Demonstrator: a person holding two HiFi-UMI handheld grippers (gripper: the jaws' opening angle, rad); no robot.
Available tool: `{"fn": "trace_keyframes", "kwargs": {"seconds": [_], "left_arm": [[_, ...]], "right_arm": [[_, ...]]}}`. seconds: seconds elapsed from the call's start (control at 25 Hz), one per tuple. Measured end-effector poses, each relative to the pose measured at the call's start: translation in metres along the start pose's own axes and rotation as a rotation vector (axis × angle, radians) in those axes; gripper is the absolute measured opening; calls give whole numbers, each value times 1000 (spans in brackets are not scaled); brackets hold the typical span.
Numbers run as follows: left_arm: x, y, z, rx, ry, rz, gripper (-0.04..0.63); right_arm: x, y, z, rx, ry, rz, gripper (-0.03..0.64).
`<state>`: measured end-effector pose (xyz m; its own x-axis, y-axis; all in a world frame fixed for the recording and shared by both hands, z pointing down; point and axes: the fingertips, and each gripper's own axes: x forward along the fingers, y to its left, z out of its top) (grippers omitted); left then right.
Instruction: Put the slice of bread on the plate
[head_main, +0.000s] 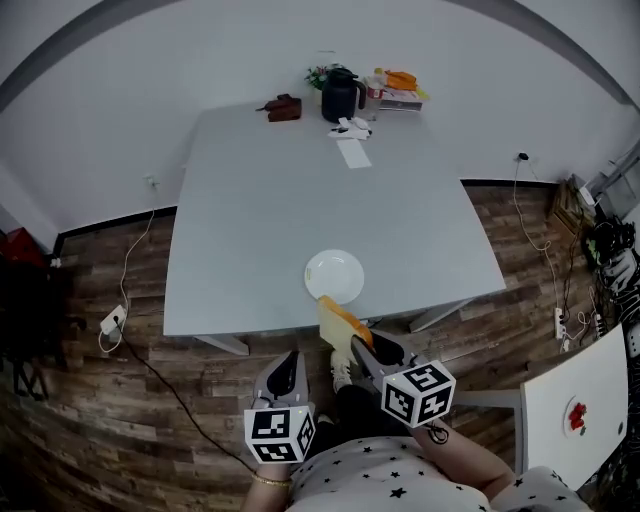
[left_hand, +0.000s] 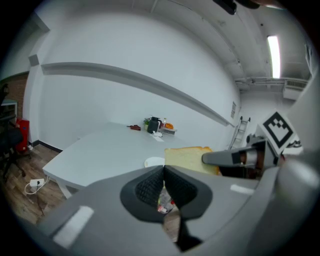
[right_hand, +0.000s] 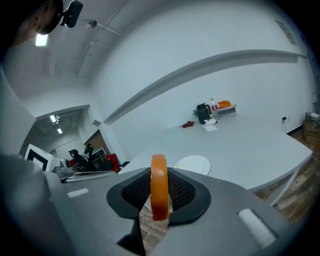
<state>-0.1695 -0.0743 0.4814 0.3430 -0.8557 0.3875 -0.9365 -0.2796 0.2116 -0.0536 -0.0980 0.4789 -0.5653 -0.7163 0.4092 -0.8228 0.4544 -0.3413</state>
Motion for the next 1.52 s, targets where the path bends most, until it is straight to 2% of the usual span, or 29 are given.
{"fn": "trace_keyframes", "kwargs": {"seconds": [0.24, 0.52, 0.84, 1.08, 1.32, 1.52], "left_arm": [[38, 24, 20, -25, -24, 19, 9], [93, 40, 63, -1, -66, 66, 8], [148, 41, 89, 23, -54, 79, 9], [177, 40, 92, 27, -40, 78, 8], [199, 35, 96, 28, -36, 66, 8], [215, 29, 96, 26, -28, 51, 8]], "right_arm": [[68, -37, 31, 8, 56, 17, 87], [127, -49, 39, 70, 191, 153, 87], [157, -79, 51, 3, 274, 179, 92], [170, -110, 52, -103, 304, 117, 140], [179, -139, 53, -127, 315, 50, 164], [183, -143, 69, -128, 273, 57, 162]]}}
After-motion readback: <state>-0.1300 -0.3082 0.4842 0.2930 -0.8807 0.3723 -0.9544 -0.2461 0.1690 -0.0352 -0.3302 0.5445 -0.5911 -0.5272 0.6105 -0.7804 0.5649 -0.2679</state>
